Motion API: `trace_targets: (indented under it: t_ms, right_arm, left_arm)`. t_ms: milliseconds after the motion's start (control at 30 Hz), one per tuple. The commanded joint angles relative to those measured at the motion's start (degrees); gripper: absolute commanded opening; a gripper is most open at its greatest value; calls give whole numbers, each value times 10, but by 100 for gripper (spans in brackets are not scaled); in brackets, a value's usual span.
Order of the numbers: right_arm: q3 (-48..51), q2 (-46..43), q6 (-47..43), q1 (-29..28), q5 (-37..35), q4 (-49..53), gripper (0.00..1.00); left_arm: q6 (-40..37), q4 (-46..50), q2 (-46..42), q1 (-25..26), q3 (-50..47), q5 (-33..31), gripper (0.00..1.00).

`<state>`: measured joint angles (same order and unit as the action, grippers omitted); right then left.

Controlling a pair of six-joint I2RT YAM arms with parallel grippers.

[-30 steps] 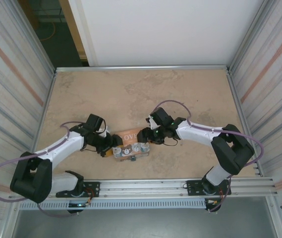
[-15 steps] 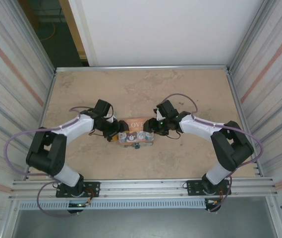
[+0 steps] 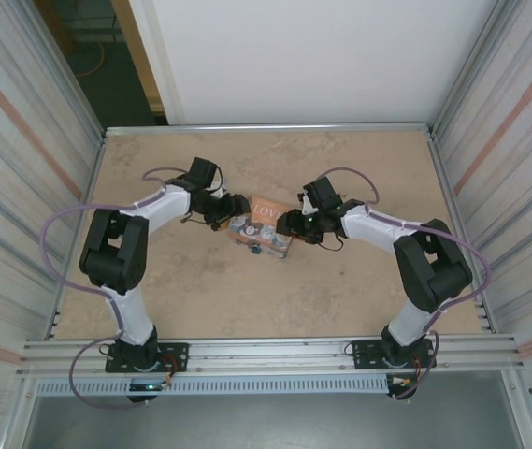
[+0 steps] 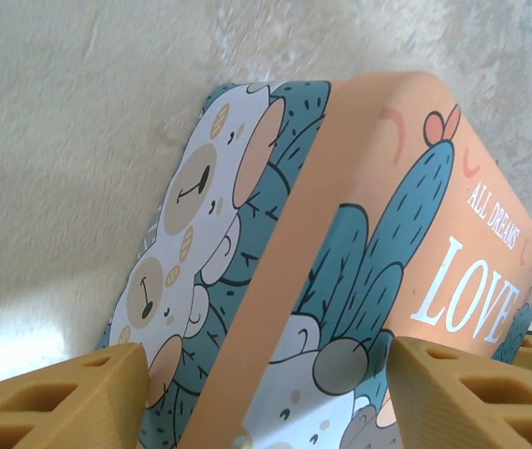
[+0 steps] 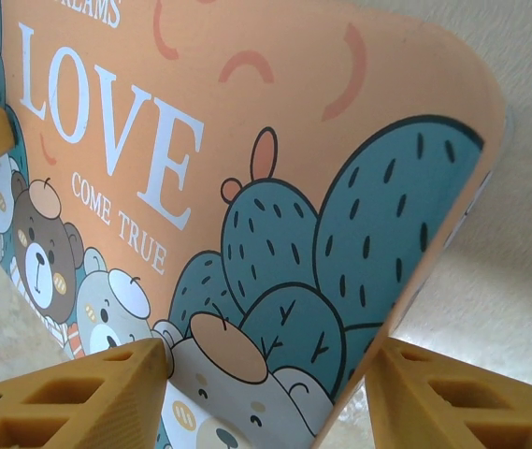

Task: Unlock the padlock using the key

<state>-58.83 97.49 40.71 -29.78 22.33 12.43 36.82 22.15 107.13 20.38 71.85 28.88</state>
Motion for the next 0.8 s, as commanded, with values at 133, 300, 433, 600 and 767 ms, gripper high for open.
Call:
trace_targets:
  t_ms: [133,300,433,600,767]
  right_arm:
    - [-48,30,-26,5,46,-48,56]
    - [-44,26,-26,10,30,-46,58]
    - [-33,10,-25,17,15,-43,65]
    - [-21,-20,-31,27,-16,-29,74]
    - [-14,-53,-51,40,-48,13,78]
  left_arm:
    - [-14,-15,43,13,56,53,69]
    - [-17,-8,58,11,78,48,72]
    - [-23,0,56,4,90,43,74]
    - [-33,18,44,-7,103,35,77]
    - [-44,35,14,-20,97,20,79]
